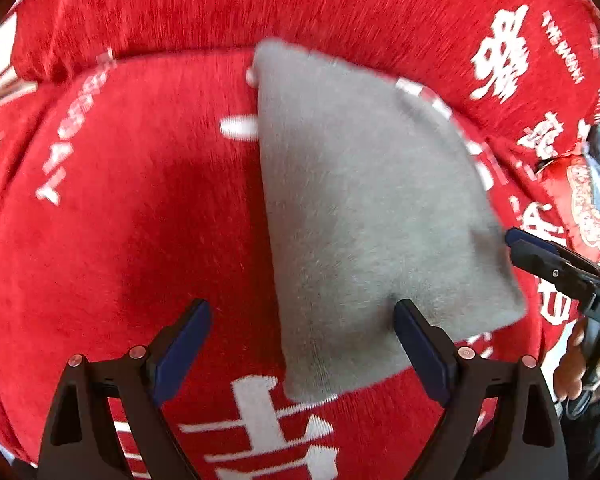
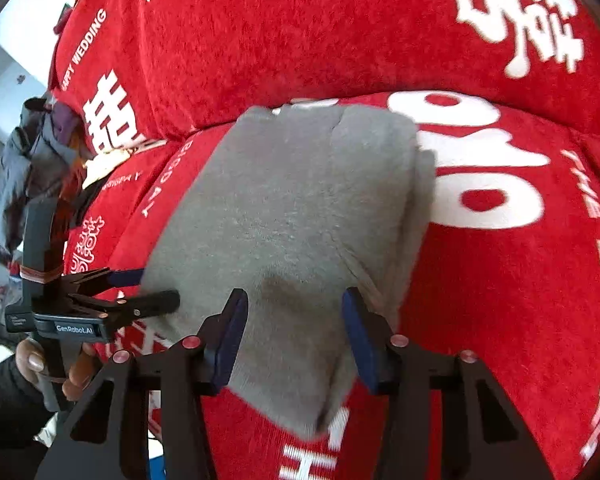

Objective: Fold small clothes
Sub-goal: 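Open the right gripper and lift both grippers off the bundle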

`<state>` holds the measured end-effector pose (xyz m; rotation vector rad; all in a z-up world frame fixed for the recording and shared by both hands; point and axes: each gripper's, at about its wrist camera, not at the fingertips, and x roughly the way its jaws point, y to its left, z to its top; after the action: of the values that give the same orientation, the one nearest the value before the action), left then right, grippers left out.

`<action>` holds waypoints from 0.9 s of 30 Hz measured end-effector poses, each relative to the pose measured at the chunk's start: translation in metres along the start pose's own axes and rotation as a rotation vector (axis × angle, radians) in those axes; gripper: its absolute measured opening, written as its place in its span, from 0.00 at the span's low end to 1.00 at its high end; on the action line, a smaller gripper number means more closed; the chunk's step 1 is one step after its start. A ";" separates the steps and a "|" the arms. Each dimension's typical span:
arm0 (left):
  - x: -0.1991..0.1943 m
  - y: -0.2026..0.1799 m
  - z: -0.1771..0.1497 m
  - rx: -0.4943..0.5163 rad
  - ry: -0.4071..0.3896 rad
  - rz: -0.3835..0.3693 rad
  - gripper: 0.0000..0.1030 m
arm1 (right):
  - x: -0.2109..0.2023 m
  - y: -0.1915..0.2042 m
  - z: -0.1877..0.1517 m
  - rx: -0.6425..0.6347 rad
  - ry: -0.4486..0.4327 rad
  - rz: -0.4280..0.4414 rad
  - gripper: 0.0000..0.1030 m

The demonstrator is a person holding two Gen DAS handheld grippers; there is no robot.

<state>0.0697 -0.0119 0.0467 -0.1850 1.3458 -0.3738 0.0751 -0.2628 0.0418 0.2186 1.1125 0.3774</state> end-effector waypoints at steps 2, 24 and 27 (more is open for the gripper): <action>-0.018 0.007 0.005 0.014 -0.038 0.000 0.90 | -0.022 0.000 -0.001 -0.022 -0.038 -0.076 0.72; 0.044 -0.009 0.076 0.051 0.023 0.194 0.99 | 0.105 -0.022 0.115 0.022 0.113 -0.259 0.78; 0.040 -0.008 0.077 0.050 0.015 0.190 0.99 | 0.093 -0.017 0.125 0.040 0.101 -0.302 0.77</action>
<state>0.1500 -0.0408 0.0297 -0.0124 1.3548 -0.2493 0.2276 -0.2391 0.0122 0.0652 1.2326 0.0981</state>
